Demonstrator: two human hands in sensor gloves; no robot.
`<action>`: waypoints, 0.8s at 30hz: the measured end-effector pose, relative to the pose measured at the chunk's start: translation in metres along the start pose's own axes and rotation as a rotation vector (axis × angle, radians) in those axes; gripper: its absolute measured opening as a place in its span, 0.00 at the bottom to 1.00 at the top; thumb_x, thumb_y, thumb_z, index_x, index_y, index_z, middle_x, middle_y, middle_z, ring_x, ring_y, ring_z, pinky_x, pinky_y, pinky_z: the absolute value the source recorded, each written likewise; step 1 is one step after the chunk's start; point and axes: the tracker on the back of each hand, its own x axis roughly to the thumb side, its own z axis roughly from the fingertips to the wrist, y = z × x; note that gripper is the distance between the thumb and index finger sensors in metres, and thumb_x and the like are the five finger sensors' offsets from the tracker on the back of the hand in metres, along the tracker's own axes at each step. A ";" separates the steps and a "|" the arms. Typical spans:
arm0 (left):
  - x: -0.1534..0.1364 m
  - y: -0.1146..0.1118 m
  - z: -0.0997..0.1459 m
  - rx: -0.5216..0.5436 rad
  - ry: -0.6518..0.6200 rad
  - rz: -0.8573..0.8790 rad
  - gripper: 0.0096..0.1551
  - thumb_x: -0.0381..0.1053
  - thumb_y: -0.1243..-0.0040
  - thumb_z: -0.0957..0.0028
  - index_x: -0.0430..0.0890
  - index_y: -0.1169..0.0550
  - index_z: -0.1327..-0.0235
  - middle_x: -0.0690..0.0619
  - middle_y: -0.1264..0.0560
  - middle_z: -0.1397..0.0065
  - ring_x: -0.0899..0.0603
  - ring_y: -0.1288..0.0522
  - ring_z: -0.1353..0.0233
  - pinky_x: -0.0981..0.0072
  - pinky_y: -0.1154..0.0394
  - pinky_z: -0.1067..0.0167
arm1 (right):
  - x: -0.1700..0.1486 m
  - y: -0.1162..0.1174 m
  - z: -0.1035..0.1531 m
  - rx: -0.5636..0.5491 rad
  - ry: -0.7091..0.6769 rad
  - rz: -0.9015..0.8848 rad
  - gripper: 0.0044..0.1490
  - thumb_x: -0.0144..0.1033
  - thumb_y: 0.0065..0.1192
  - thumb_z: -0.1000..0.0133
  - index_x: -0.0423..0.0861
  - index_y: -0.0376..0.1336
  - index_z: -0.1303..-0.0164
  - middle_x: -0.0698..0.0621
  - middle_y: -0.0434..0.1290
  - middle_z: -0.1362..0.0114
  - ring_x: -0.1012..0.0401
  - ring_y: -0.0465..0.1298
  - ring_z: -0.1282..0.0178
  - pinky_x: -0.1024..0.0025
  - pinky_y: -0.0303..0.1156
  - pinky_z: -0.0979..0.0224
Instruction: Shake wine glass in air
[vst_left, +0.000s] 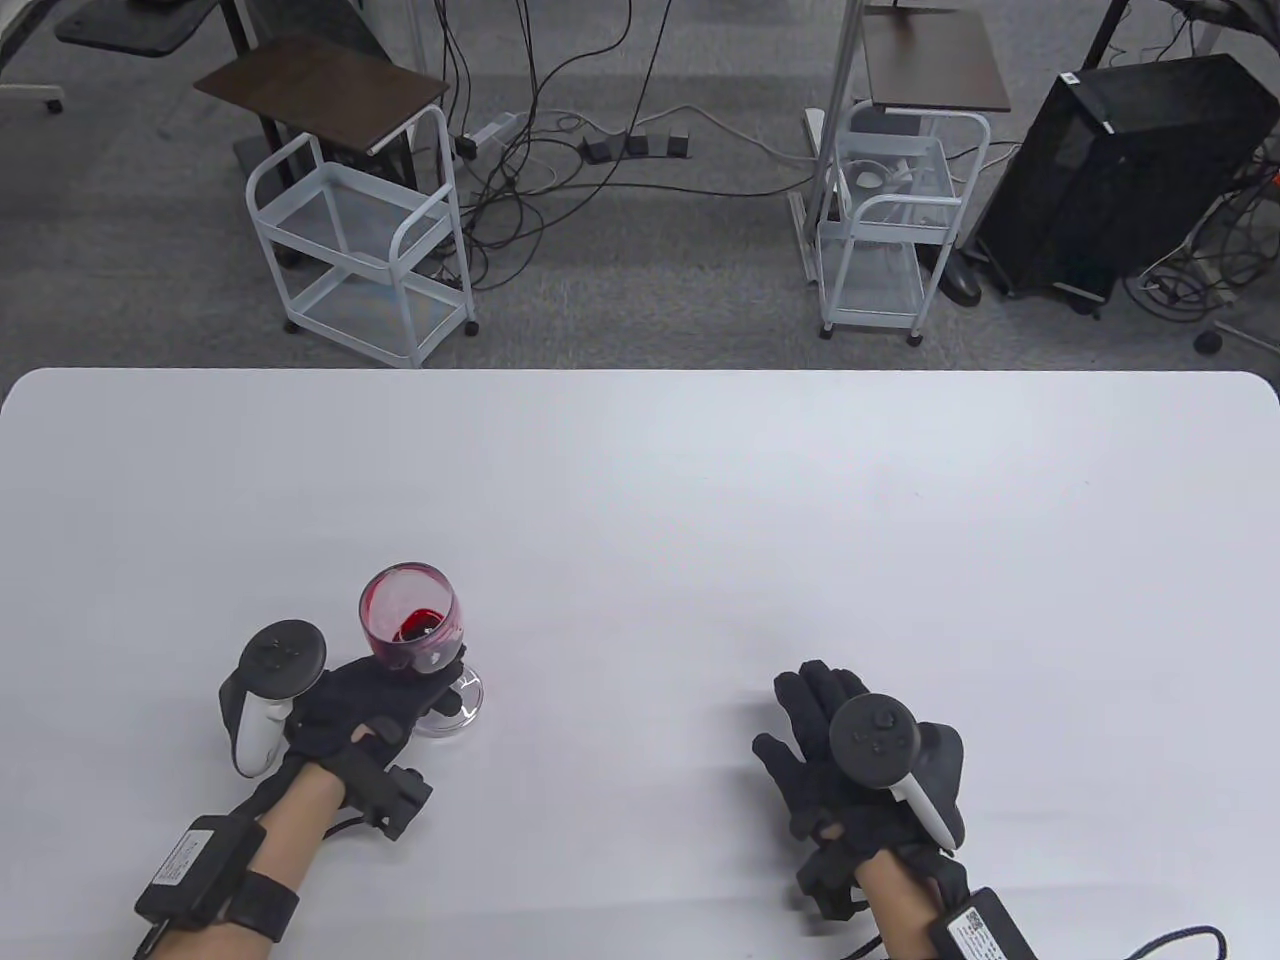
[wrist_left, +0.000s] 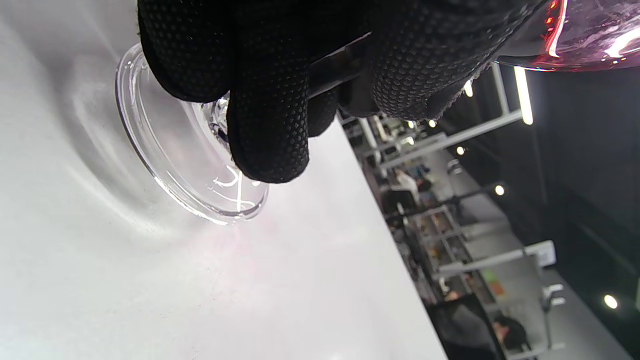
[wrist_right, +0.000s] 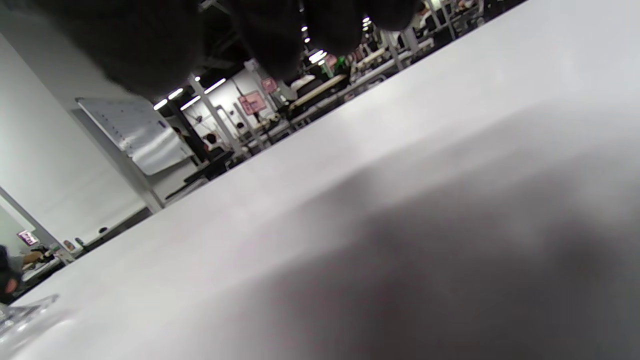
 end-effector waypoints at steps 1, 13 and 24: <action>0.000 -0.001 0.000 -0.009 0.003 0.001 0.24 0.56 0.24 0.49 0.53 0.15 0.41 0.47 0.16 0.31 0.48 0.05 0.49 0.53 0.15 0.41 | 0.000 0.000 0.000 0.000 0.000 0.000 0.45 0.60 0.59 0.51 0.54 0.54 0.24 0.52 0.50 0.13 0.47 0.46 0.14 0.37 0.44 0.19; -0.011 -0.001 -0.001 -0.002 0.016 -0.027 0.24 0.56 0.24 0.50 0.53 0.15 0.41 0.49 0.15 0.33 0.49 0.05 0.48 0.54 0.15 0.40 | 0.001 0.001 0.001 -0.004 -0.002 -0.004 0.45 0.60 0.59 0.51 0.54 0.54 0.24 0.52 0.50 0.13 0.47 0.46 0.14 0.37 0.44 0.19; -0.014 0.001 -0.002 -0.004 0.031 -0.014 0.25 0.56 0.23 0.50 0.53 0.15 0.40 0.41 0.26 0.17 0.49 0.05 0.48 0.53 0.15 0.40 | 0.001 0.001 0.001 0.004 0.001 -0.004 0.45 0.60 0.59 0.51 0.54 0.54 0.25 0.52 0.50 0.13 0.47 0.46 0.14 0.37 0.44 0.19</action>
